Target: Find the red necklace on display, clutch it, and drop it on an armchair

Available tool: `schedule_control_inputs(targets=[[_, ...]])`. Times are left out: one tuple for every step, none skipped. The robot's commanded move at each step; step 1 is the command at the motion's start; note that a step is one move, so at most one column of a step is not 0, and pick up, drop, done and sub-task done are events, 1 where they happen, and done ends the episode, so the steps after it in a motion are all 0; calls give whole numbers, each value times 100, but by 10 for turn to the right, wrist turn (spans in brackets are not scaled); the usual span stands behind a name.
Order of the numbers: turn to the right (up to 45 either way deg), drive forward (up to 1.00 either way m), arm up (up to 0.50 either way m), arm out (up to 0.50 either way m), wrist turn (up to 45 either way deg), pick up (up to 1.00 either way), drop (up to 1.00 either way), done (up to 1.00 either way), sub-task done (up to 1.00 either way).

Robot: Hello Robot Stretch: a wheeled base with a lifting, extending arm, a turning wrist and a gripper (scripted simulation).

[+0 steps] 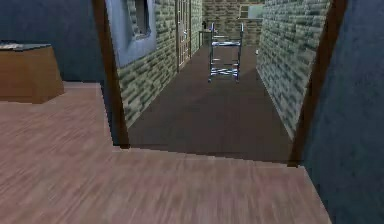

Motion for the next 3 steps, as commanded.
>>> schedule_control_inputs(targets=[[0,100,0,0,0,0,0,0,0],[0,100,0,0,0,0,0,0,0],[0,100,0,0,0,0,0,0,0]])
